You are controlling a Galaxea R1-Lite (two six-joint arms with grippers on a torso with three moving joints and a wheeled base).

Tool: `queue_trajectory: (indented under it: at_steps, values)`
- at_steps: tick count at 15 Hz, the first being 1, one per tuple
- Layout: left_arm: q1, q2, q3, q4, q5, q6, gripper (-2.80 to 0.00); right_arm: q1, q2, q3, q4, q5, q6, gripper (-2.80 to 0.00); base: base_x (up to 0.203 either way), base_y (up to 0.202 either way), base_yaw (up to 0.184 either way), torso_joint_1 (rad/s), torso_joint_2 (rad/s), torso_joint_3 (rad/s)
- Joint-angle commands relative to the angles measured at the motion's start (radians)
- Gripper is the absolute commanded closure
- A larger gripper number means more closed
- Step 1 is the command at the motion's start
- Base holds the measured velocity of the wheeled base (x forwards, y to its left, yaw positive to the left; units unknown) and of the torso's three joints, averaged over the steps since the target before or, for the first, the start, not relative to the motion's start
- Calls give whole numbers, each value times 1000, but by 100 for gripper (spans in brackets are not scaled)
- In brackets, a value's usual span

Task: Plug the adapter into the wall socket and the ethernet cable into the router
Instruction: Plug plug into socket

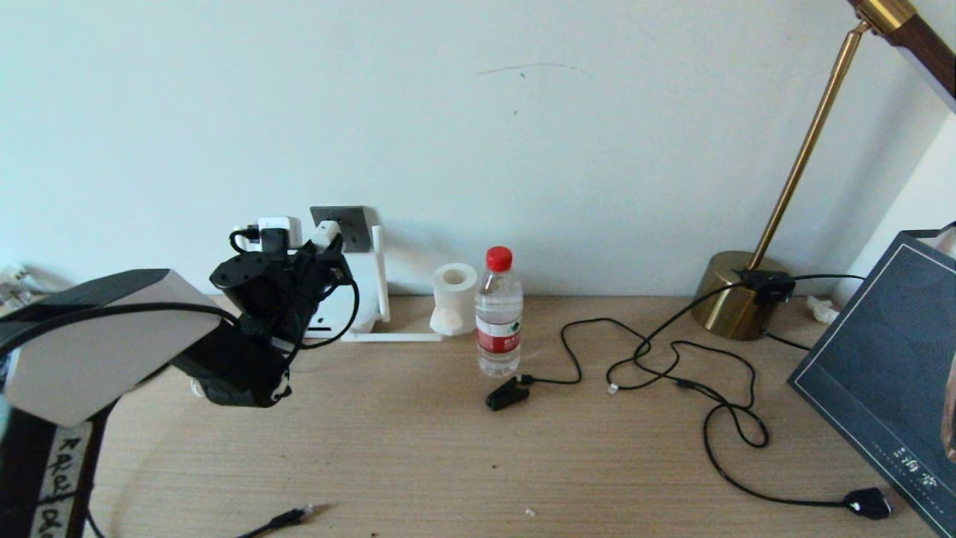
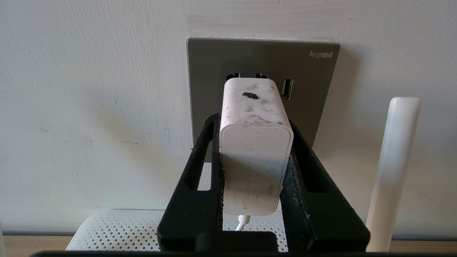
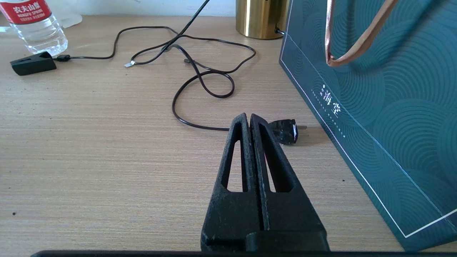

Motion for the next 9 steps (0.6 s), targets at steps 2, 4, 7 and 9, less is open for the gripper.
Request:
queue_trajectory:
  at_steps: [2, 4, 7, 9]
  values:
    - [0, 5, -3, -7, 0, 1, 0, 0, 0, 0, -1, 0, 0, 0, 0, 0, 0, 0, 0, 0]
    - [0, 10, -7, -7, 0, 1, 0, 0, 0, 0, -1, 0, 0, 0, 0, 0, 0, 0, 0, 0]
    - [0, 12, -20, 0, 0, 1, 0, 0, 0, 0, -1, 0, -1, 0, 0, 0, 0, 0, 0, 0]
    - [0, 12, -24, 2, 1, 1, 0, 0, 0, 0, -1, 0, 0, 0, 0, 0, 0, 0, 0, 0]
